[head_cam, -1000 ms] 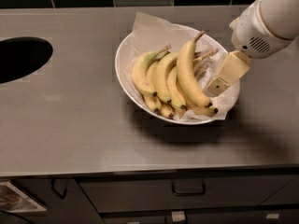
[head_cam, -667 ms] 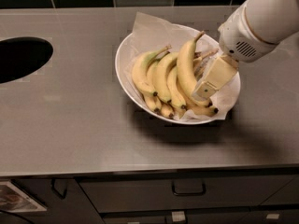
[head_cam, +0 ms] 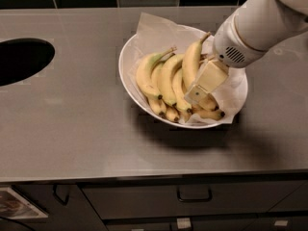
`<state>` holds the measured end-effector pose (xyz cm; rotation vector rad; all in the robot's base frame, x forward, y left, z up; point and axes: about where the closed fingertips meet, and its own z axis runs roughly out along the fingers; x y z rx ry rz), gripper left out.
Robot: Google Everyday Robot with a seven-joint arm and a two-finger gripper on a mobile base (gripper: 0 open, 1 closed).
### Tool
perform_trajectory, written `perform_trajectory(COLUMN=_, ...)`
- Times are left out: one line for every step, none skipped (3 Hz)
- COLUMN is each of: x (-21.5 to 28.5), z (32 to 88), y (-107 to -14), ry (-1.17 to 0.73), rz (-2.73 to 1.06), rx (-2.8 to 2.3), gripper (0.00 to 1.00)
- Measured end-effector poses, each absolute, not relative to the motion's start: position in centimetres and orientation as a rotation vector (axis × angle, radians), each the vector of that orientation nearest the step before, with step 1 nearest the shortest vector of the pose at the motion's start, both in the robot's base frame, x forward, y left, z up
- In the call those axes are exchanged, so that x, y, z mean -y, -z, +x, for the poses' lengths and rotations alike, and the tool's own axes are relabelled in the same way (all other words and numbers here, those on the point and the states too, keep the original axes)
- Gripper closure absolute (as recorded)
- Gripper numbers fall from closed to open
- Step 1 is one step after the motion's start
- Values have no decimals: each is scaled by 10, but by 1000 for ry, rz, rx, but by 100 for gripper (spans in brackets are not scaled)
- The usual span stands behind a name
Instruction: Pick banana from white bowl
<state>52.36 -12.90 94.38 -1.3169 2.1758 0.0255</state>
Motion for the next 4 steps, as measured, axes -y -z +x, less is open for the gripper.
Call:
perform_trajectory(x=129, z=529, y=-945, ry=25, rz=-1274, rx=-2206, gripper=0)
perform_trajectory(x=129, z=529, y=-945, ry=25, rz=-1274, rx=-2206, gripper=0)
perform_trajectory(x=126, z=525, y=-945, ry=48, rz=-1252, rx=-2245, gripper=0)
perform_trajectory(x=122, z=519, y=-947, ry=112, rz=-1217, rx=-2292, gripper=3)
